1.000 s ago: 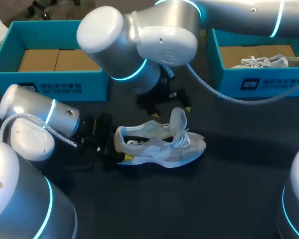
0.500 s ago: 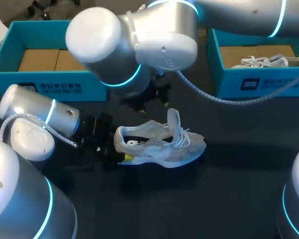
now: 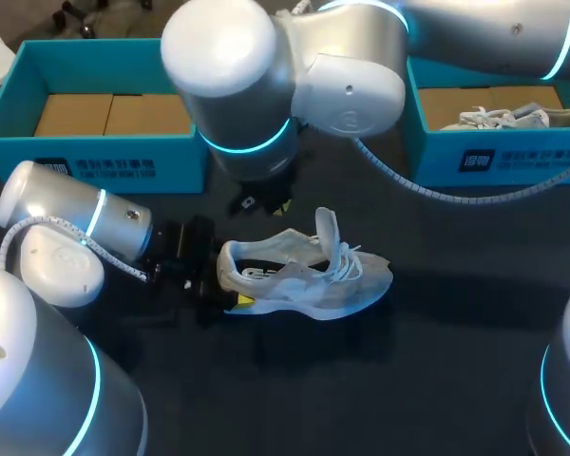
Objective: Take the shoe out of the shoebox, open the shoe tongue, remove and reinsert the insole, then place the shoe into the shoebox
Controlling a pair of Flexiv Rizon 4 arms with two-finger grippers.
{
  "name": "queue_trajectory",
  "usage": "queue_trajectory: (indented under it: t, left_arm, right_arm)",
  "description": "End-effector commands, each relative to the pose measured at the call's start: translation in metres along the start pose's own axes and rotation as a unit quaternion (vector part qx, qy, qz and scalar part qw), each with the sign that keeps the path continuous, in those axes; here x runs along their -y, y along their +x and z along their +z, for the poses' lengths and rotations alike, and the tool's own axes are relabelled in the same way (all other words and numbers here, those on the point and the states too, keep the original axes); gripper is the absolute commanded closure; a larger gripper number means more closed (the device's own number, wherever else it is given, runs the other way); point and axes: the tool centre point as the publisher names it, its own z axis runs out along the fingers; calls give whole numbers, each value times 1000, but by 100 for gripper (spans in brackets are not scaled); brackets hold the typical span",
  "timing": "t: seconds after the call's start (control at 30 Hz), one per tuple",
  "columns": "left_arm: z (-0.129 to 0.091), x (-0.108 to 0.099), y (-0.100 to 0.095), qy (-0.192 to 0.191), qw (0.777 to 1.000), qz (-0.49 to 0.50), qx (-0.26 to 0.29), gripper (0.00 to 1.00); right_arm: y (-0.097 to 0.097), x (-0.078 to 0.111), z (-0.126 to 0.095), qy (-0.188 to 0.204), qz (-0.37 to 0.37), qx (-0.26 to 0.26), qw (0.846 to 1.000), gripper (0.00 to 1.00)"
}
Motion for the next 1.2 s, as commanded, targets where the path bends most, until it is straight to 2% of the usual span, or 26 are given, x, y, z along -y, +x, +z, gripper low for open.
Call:
queue_trajectory:
  t: [0.03, 0.8, 0.83, 0.87, 1.0, 1.1, 1.2]
  left_arm:
    - [0, 0, -1, -2, 1000, 0, 0, 100]
    - [0, 0, -1, -2, 1000, 0, 0, 100]
    - [0, 0, -1, -2, 1000, 0, 0, 100]
    - [0, 0, -1, -2, 1000, 0, 0, 100]
    - [0, 0, -1, -2, 1000, 0, 0, 100]
    - [0, 0, -1, -2, 1000, 0, 0, 100]
    - [0, 0, -1, -2, 1000, 0, 0, 100]
  right_arm:
    - [0, 1, -2, 1, -110, -51, 993, 100]
    - [1, 3, -3, 4, -123, -60, 991, 100]
    - [2, 4, -4, -3, -155, -50, 987, 100]
    - [2, 8, -5, 11, -166, -36, 985, 100]
    - [2, 13, -13, -21, -248, 1, 969, 100]
    - [2, 16, -13, -12, -290, 23, 957, 100]
    - [2, 18, -13, -12, -303, 17, 953, 100]
